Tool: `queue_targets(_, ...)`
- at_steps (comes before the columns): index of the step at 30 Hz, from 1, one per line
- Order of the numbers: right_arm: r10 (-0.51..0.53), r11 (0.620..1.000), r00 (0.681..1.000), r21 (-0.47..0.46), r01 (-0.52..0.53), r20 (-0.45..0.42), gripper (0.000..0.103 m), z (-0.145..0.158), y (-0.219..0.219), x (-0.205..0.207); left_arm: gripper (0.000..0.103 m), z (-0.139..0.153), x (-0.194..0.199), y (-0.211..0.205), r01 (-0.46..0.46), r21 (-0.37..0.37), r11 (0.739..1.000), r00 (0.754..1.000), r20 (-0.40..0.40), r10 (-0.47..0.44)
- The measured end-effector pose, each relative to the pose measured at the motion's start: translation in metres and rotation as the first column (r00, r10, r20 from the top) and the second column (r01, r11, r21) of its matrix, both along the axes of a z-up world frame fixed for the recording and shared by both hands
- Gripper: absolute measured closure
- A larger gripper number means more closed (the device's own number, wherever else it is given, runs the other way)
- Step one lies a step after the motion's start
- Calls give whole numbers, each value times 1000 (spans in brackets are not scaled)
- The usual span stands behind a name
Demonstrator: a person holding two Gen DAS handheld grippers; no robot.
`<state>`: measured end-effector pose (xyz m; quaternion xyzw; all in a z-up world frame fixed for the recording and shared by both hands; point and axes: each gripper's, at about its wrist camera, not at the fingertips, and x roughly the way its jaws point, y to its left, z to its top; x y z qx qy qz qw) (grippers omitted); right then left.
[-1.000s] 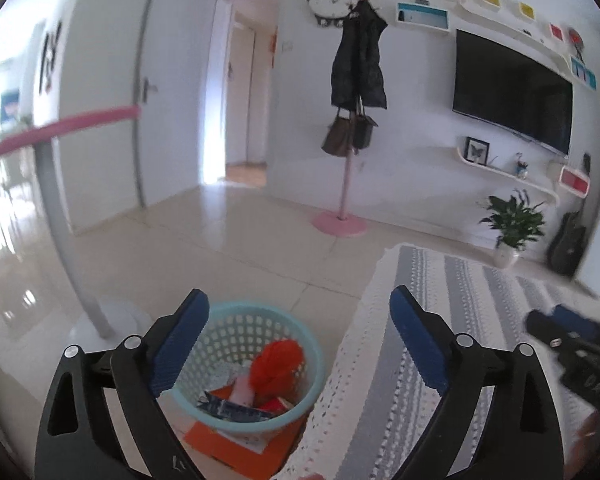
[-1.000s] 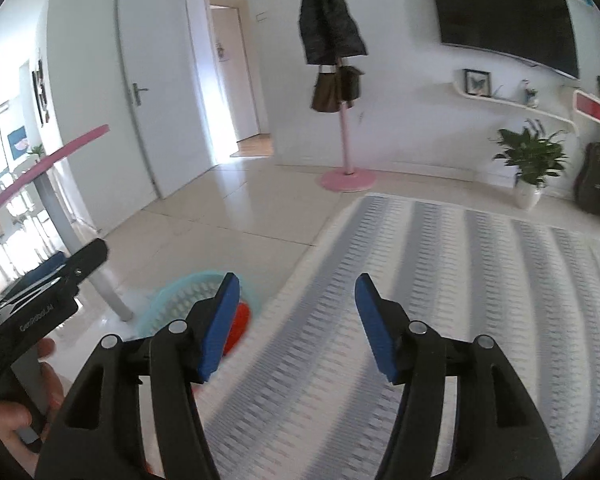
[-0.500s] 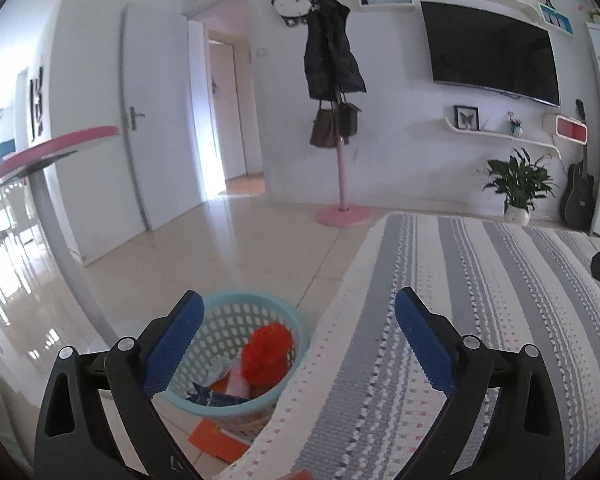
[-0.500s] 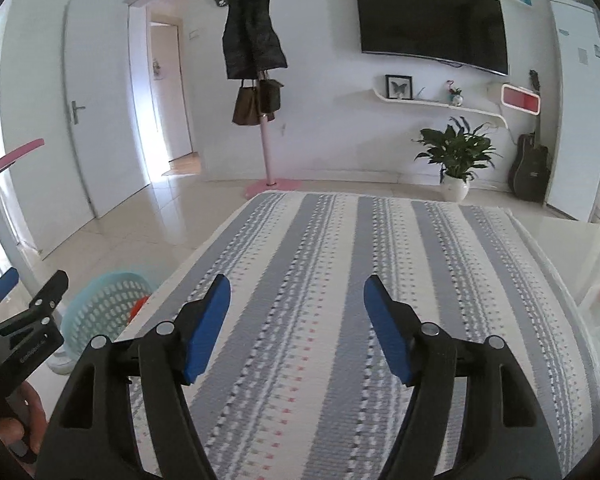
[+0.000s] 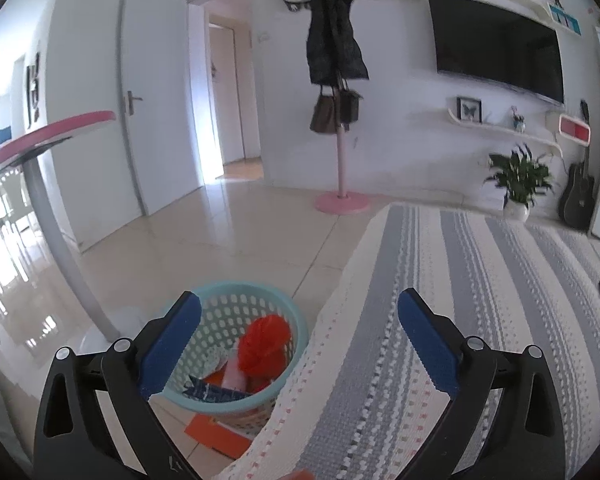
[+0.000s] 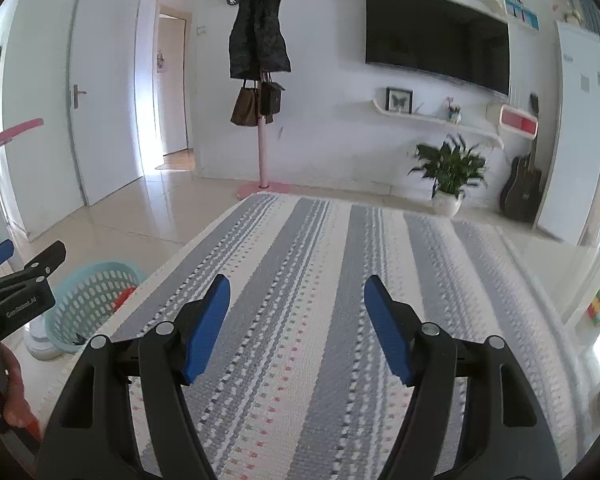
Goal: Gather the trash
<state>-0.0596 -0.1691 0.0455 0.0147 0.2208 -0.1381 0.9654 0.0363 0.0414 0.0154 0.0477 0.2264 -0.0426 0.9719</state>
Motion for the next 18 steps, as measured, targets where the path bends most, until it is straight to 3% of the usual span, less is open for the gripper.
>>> queue_targets(5,-5,1000,1000,-8,6,13,31,3,-1,-2,8,-4,9,0,-6,-40,999,999,-40,4)
queue_targets(18,-10,1000,1000,-4,10,6,31,-1,-6,1,8,0,3,-9,-76,-11,997,996,54,76)
